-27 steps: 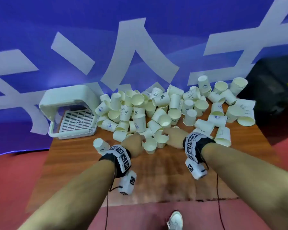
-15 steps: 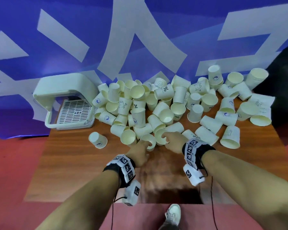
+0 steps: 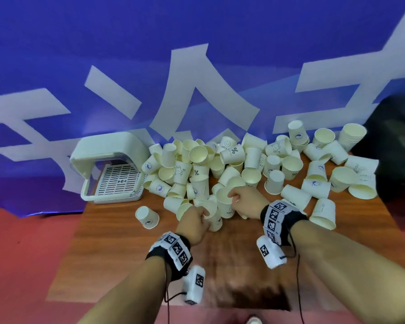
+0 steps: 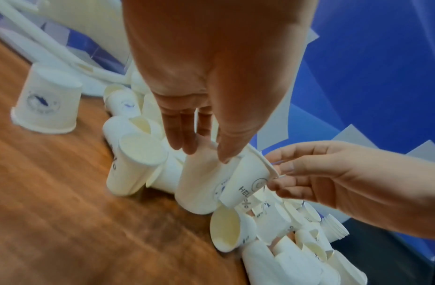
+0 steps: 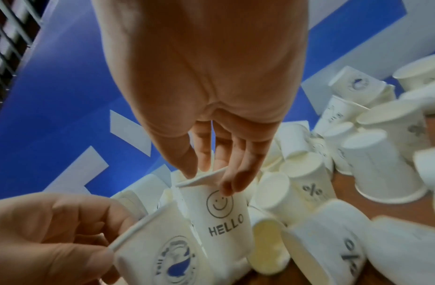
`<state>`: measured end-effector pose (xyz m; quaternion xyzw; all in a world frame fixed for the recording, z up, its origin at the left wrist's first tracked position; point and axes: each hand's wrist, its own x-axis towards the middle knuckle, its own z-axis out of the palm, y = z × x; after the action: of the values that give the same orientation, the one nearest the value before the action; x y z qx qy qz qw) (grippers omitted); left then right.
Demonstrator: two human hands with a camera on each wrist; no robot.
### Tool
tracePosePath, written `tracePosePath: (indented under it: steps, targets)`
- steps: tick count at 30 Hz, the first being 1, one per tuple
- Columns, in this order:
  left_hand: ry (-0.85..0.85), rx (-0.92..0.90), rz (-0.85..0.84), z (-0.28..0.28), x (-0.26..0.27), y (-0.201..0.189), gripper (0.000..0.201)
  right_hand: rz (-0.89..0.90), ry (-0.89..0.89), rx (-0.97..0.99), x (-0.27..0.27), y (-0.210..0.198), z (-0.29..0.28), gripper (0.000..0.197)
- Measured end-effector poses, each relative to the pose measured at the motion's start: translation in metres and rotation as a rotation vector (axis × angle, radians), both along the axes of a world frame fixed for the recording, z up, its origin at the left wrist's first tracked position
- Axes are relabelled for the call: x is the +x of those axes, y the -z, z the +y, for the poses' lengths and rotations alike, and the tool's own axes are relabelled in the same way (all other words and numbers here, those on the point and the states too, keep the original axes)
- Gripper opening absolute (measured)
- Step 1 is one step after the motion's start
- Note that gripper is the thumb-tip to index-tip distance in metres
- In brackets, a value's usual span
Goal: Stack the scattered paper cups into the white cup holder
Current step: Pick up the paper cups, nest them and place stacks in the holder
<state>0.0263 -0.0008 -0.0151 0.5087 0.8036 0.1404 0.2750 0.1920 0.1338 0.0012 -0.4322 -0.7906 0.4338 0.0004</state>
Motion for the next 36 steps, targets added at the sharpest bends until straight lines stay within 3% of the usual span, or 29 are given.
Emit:
tracePosePath:
  steps: [4,9,16,26,30,36]
  targets:
    - [-0.078,0.081,0.051,-0.005,-0.026,-0.037,0.005,0.057,-0.025,0.096,-0.019,-0.034,0.006,0.03]
    - [-0.206,0.183,0.027,-0.019,-0.065,-0.074,0.01,0.108,-0.082,0.165,-0.056,-0.063,0.003,0.012]
    - [-0.305,0.265,0.028,-0.036,-0.123,-0.104,0.013,0.185,-0.148,0.202,-0.12,-0.094,-0.007,0.008]
    - [-0.312,0.295,-0.012,-0.054,-0.249,-0.1,0.015,0.18,-0.159,0.237,-0.245,-0.097,-0.026,0.008]
    - [-0.334,0.275,-0.052,-0.065,-0.32,-0.088,0.013,0.146,-0.187,0.244,-0.313,-0.093,-0.042,0.017]
    - [-0.354,0.235,-0.089,-0.08,-0.401,-0.059,0.01,0.105,-0.178,0.22,-0.393,-0.067,-0.061,0.01]
